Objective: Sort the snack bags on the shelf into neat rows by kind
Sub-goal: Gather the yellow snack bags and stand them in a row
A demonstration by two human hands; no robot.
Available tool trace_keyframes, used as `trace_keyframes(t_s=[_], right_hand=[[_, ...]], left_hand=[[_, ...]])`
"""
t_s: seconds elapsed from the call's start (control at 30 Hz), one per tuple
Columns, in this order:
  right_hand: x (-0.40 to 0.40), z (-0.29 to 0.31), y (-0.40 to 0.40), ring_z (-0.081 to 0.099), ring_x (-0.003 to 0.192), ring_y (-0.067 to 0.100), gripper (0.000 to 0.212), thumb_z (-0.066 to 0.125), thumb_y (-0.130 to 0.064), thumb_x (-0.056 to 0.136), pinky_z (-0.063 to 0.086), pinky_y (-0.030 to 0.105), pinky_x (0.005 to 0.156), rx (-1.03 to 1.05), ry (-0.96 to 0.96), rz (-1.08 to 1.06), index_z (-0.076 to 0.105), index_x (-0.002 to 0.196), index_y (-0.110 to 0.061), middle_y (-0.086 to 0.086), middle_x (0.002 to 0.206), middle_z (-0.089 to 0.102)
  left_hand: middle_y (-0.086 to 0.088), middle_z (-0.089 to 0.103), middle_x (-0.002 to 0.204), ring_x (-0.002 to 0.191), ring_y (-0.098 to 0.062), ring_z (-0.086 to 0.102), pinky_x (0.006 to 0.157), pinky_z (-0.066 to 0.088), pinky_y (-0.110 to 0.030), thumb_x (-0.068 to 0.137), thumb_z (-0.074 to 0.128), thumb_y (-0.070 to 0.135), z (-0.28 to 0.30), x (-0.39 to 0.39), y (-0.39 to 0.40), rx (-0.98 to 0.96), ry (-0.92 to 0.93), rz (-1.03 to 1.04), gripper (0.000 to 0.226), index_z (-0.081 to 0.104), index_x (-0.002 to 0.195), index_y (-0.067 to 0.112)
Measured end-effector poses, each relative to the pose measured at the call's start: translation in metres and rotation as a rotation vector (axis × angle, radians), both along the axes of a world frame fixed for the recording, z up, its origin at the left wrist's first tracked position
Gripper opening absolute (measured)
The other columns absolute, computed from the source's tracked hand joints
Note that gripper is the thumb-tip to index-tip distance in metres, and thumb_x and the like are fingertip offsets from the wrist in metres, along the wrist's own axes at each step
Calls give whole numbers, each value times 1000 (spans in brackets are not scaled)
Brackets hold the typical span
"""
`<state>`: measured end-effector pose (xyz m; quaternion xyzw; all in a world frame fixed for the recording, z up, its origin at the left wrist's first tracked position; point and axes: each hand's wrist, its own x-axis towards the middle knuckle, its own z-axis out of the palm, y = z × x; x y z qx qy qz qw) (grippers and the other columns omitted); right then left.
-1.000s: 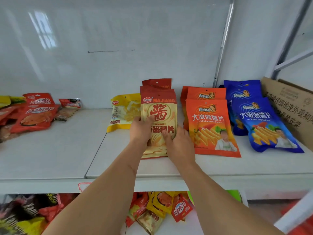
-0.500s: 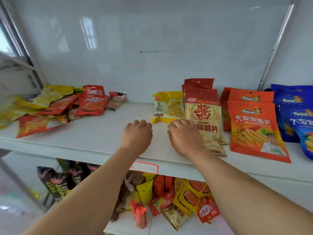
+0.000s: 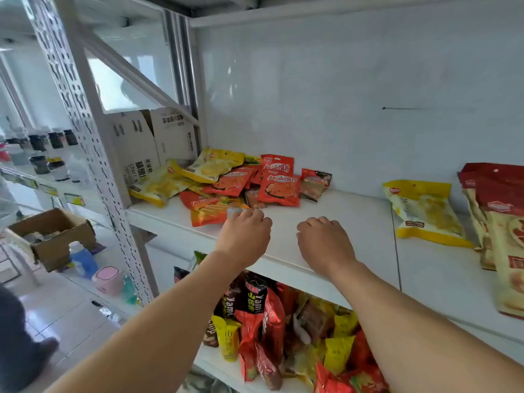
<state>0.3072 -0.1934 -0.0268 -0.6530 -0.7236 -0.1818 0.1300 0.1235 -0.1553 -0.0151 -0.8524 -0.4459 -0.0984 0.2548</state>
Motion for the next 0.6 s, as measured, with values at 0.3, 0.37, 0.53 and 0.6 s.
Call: trace_keyframes(t_s=[0.3, 0.37, 0.53, 0.6], right_hand=[[-76, 14, 100, 56, 106, 28, 24, 43, -18, 99, 36, 36, 76, 39, 62, 102, 62, 113, -17, 3, 113, 65], [-85, 18, 128, 57, 101, 29, 24, 43, -18, 99, 33, 34, 69, 52, 105, 123, 62, 114, -16, 3, 109, 66], [-111, 33, 194, 62, 88, 28, 21, 41, -20, 99, 33, 32, 61, 85, 302, 128, 61, 105, -15, 3, 98, 67], [-126, 41, 219, 64, 94, 28, 27, 42, -24, 100, 41, 33, 63, 41, 450, 130, 59, 118, -14, 5, 107, 68]], left_hand=[[-2, 66, 103, 103, -27, 62, 79, 48, -38, 95, 52, 21, 0, -75, 79, -13, -193, 106, 15, 66, 98, 18], [0, 66, 107, 106, -26, 62, 78, 48, -37, 97, 51, 26, 4, -84, 101, -37, -305, 153, 19, 66, 105, 18], [-3, 60, 128, 118, -28, 57, 84, 52, -39, 102, 42, 38, 20, -110, 153, -105, -609, 291, 38, 56, 132, 19], [-7, 54, 139, 128, -29, 49, 97, 47, -43, 100, 47, 42, 24, -125, 175, -159, -678, 377, 48, 48, 142, 18]])
